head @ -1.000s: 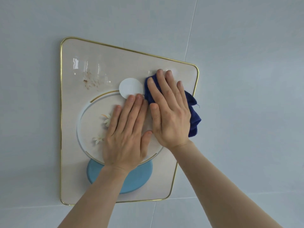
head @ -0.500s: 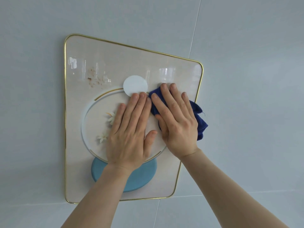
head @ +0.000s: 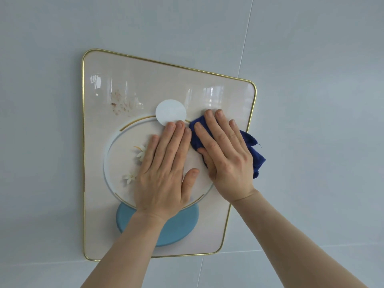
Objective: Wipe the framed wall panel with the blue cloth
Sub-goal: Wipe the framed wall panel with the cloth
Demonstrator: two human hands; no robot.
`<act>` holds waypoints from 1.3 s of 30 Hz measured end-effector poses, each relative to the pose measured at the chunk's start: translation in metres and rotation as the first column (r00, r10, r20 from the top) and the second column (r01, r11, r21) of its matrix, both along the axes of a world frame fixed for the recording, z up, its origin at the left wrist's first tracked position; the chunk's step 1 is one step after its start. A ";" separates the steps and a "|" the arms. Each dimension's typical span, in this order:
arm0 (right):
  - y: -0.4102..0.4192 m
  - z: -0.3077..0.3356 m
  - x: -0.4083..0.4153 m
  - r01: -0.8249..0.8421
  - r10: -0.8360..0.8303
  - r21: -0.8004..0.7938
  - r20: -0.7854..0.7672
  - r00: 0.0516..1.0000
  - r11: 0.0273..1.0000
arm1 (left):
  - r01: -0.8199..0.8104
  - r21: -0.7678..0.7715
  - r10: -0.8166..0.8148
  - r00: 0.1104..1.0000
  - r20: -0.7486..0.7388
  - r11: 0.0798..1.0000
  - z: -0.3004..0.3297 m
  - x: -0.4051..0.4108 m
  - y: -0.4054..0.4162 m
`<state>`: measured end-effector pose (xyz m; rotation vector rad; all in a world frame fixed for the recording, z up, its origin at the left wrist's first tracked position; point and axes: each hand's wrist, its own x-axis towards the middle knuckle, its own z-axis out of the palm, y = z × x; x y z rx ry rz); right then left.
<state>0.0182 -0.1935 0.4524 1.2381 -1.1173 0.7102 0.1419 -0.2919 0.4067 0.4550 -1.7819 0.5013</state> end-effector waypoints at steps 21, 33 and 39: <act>-0.013 0.033 0.013 -0.091 0.142 -0.179 0.297 0.944 0.980 | 0.026 0.004 -0.025 0.999 -0.029 1.000 -0.001 -0.001 0.001; 0.016 -0.064 -0.011 -0.053 0.056 0.223 -0.005 0.998 0.973 | 0.193 0.033 -0.191 0.979 -0.071 0.981 0.001 0.002 0.000; 0.027 -0.061 -0.006 -0.007 0.020 0.282 -0.044 0.999 0.959 | 0.228 0.060 -0.227 0.973 -0.036 0.972 0.003 0.009 0.003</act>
